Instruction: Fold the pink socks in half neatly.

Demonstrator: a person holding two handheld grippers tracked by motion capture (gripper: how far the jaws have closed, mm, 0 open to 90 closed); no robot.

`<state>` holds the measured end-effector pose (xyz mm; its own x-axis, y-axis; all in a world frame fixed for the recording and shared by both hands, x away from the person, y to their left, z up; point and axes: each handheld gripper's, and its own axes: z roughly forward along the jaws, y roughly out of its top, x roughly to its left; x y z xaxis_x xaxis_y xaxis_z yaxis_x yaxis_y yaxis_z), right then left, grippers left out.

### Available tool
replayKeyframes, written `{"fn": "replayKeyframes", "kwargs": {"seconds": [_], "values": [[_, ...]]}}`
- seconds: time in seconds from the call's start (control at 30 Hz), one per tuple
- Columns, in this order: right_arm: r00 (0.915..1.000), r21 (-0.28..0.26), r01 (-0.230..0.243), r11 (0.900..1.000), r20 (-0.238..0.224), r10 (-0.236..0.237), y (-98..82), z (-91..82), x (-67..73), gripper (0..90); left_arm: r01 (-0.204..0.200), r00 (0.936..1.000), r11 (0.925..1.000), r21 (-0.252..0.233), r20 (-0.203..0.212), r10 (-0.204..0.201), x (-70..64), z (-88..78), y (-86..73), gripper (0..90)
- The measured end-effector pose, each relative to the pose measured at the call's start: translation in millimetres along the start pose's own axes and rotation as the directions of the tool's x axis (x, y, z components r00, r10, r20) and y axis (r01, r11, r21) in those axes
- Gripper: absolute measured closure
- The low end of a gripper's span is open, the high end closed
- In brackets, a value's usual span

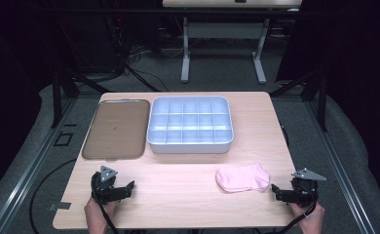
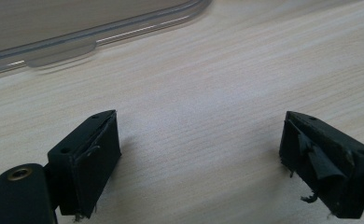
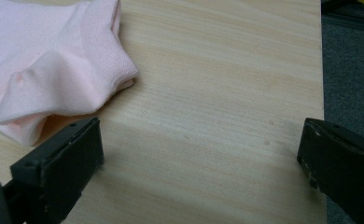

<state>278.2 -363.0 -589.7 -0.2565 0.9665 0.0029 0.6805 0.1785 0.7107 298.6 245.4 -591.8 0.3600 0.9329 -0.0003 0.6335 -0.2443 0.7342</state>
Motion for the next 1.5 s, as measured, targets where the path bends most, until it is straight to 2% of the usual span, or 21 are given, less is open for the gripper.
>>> {"fn": "replayKeyframes", "kwargs": {"seconds": [0.33,0.7,0.77,0.83,1.23,1.27,1.47,1.5], "values": [[0.9999,0.008,-0.011,1.0,0.002,0.011,1.9,1.2,0.6,0.0,0.007,0.9999,1.0,0.0,-0.008,-0.007,-0.3,0.8,0.5,11.4],[1.0,0.051,-0.003,0.999,-0.001,0.003,7.0,1.3,0.3,0.0,0.014,0.9998,0.9999,0.002,-0.016,-0.014,0.0,0.7,0.7,11.4],[0.9991,0.069,-0.002,0.998,-0.041,0.005,10.3,-1.0,-0.1,0.0,0.014,0.9998,0.9999,0.003,-0.016,-0.014,0.0,0.7,0.7,11.4],[0.9987,0.067,0.001,0.998,-0.051,0.002,12.6,-4.8,1.2,0.0,0.015,0.9998,0.9999,0.003,-0.016,-0.015,0.0,0.7,0.7,11.4],[0.9946,0.044,0.048,0.998,-0.095,-0.043,35.4,-27.9,25.8,0.0,0.018,0.9997,0.9998,0.004,-0.018,-0.018,0.1,0.6,0.6,11.5],[0.9924,0.034,0.059,0.998,-0.11,-0.054,41.9,-30.4,33.0,0.0,0.018,0.9997,0.9998,0.004,-0.018,-0.018,0.1,0.6,0.6,11.4],[0.983,0.034,0.111,0.993,-0.151,-0.105,60.3,-31.3,56.2,0.0,0.018,0.9997,0.9998,0.004,-0.018,-0.018,0.1,0.6,0.6,11.4],[0.983,0.034,0.111,0.993,-0.151,-0.105,60.3,-31.3,56.2,0.0,0.018,0.9997,0.9998,0.004,-0.018,-0.018,0.1,0.6,0.6,11.4]]}}
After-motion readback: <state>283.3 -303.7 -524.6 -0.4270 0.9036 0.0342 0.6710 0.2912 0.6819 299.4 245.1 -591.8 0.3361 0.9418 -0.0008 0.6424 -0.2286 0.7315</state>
